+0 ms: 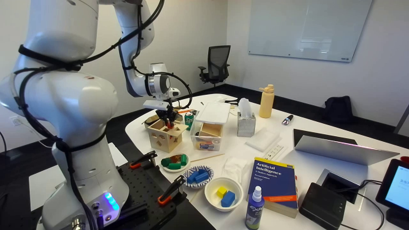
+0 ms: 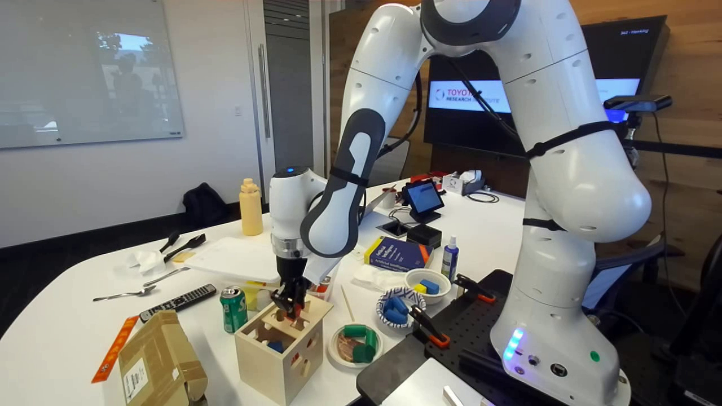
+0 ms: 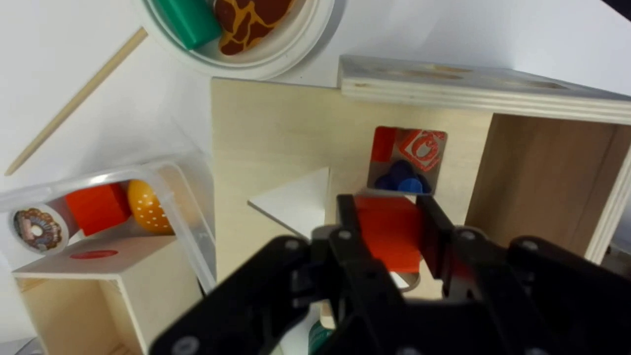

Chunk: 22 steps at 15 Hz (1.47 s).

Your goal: Remove the orange block from the white bowl and put it in the shape sorter through the square opening

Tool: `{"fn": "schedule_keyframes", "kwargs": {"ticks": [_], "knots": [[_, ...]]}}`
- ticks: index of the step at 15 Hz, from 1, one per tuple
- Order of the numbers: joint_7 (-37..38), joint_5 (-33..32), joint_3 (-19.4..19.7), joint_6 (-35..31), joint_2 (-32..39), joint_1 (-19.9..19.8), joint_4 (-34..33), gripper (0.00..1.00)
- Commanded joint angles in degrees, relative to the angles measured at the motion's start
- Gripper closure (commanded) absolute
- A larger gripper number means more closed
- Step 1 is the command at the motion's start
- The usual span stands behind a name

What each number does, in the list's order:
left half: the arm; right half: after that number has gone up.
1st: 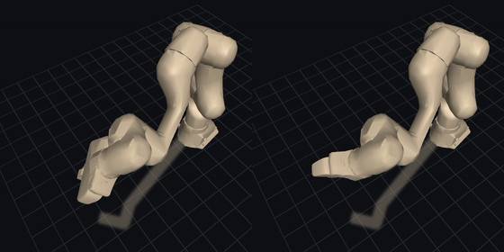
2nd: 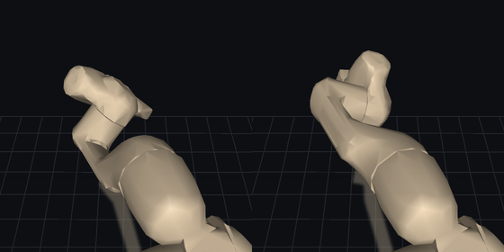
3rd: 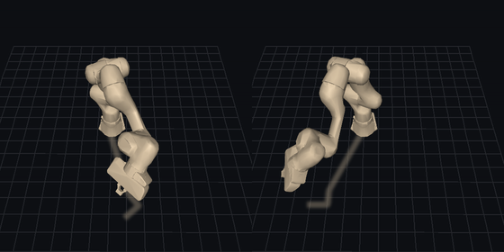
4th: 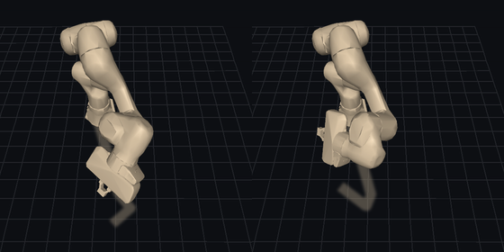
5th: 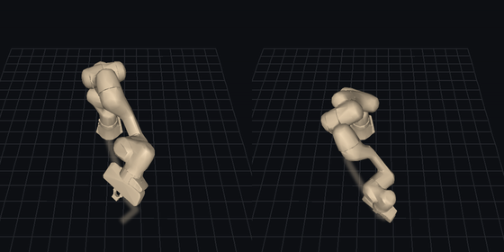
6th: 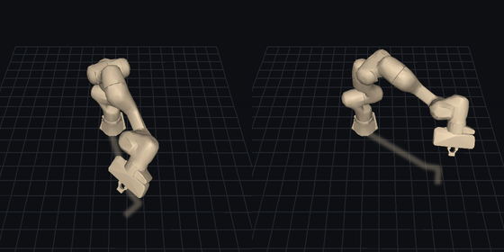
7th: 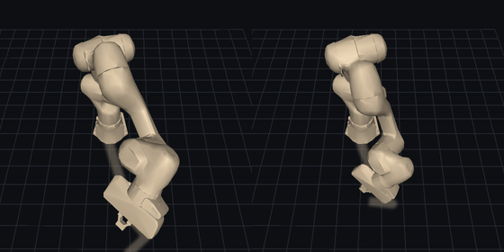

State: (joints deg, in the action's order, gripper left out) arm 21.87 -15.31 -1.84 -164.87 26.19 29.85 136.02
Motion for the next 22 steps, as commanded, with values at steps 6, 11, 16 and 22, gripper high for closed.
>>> {"fn": "schedule_keyframes", "kwargs": {"ticks": [6,11,16,22], "knots": [[2.6,-0.1,3.6,2.1,-1.3,3.9,1.6,0.92],[3.9,-0.2,4.2,3.5,-2.8,5.4,3.4,0.92],[4.1,0.3,3.3,3.3,-3.7,5.3,5.0,0.92],[3.9,0.7,2.5,2.4,-2.8,5.1,4.5,0.92]]}}
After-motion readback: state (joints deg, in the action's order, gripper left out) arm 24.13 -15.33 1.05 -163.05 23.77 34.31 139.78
